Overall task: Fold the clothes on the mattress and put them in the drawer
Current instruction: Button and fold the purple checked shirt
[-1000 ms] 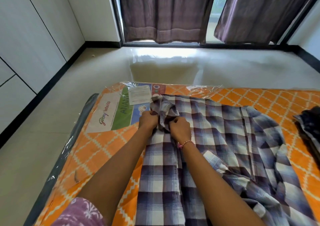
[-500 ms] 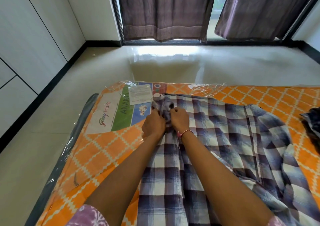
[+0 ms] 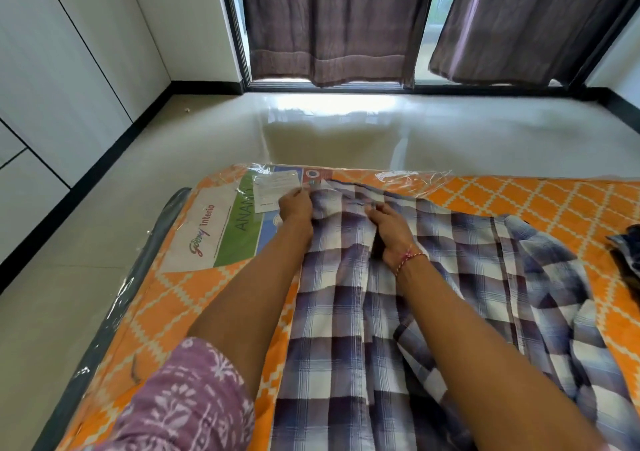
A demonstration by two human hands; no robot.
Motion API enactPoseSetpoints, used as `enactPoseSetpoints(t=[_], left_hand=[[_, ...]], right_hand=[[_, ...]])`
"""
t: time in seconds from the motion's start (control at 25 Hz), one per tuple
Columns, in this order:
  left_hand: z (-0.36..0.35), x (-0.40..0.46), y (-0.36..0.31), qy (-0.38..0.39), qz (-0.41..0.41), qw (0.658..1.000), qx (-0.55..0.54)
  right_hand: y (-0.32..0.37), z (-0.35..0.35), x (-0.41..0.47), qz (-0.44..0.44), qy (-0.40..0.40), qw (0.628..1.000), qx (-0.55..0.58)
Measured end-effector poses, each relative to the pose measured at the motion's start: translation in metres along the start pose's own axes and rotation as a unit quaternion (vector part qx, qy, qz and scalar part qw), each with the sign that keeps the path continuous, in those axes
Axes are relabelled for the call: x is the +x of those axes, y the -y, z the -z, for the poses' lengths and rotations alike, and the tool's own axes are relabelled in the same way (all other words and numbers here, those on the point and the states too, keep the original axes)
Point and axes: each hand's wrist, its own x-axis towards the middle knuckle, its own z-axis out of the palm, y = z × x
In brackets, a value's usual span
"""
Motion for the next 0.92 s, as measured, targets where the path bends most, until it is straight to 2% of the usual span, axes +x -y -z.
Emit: enactPoseSetpoints(t=[0.04, 0.08, 0.12, 0.16, 0.24, 0.28, 0.4, 0.52, 0.6, 0.68, 0.76, 0.84, 0.88, 0.92], left_hand=[[0.001, 0.001, -0.001, -0.016, -0.036, 0.998, 0.049], [0.002, -0.003, 0.003, -0.033, -0.093, 0.982, 0.159], [0.004, -0.009, 0.009, -0.051, -0.168, 0.943, 0.283], [0.006, -0.020, 0.016, -0.064, -0.242, 0.889, 0.384], [0.011, -0.044, 0.034, -0.041, -0.314, 0.807, 0.499], [0.018, -0.057, 0.046, -0.026, -0.317, 0.787, 0.529], [0.052, -0.109, 0.092, -0.006, -0.310, 0.768, 0.560], [0.074, -0.148, 0.120, 0.050, -0.257, 0.707, 0.657], [0.073, -0.154, 0.112, 0.062, -0.231, 0.702, 0.671], [0.074, -0.173, 0.102, 0.052, -0.249, 0.707, 0.660], [0.080, -0.210, 0.107, 0.046, -0.312, 0.709, 0.631], [0.088, -0.262, 0.127, 0.043, -0.383, 0.714, 0.584], [0.094, -0.289, 0.137, 0.047, -0.408, 0.721, 0.558], [0.100, -0.312, 0.146, 0.053, -0.418, 0.732, 0.536]], right_hand=[[-0.001, 0.004, 0.003, 0.045, -0.045, 0.995, -0.073], [-0.005, 0.006, -0.001, 0.093, -0.103, 0.976, -0.167], [-0.009, 0.007, -0.008, 0.138, -0.146, 0.949, -0.242], [-0.017, 0.004, -0.016, 0.159, -0.163, 0.929, -0.292], [-0.039, 0.000, -0.037, 0.131, -0.178, 0.911, -0.349], [-0.050, 0.000, -0.049, 0.121, -0.171, 0.900, -0.381], [-0.072, 0.010, -0.071, 0.178, -0.145, 0.861, -0.453], [-0.060, 0.018, -0.087, 0.219, -0.129, 0.830, -0.497], [-0.059, 0.029, -0.112, 0.291, -0.099, 0.767, -0.564], [-0.057, 0.057, -0.144, 0.273, -0.134, 0.734, -0.607], [-0.060, 0.097, -0.177, 0.185, -0.186, 0.739, -0.621], [-0.059, 0.137, -0.205, 0.115, -0.204, 0.728, -0.645], [-0.057, 0.153, -0.219, 0.099, -0.205, 0.732, -0.643], [-0.054, 0.165, -0.229, 0.099, -0.212, 0.752, -0.616]])
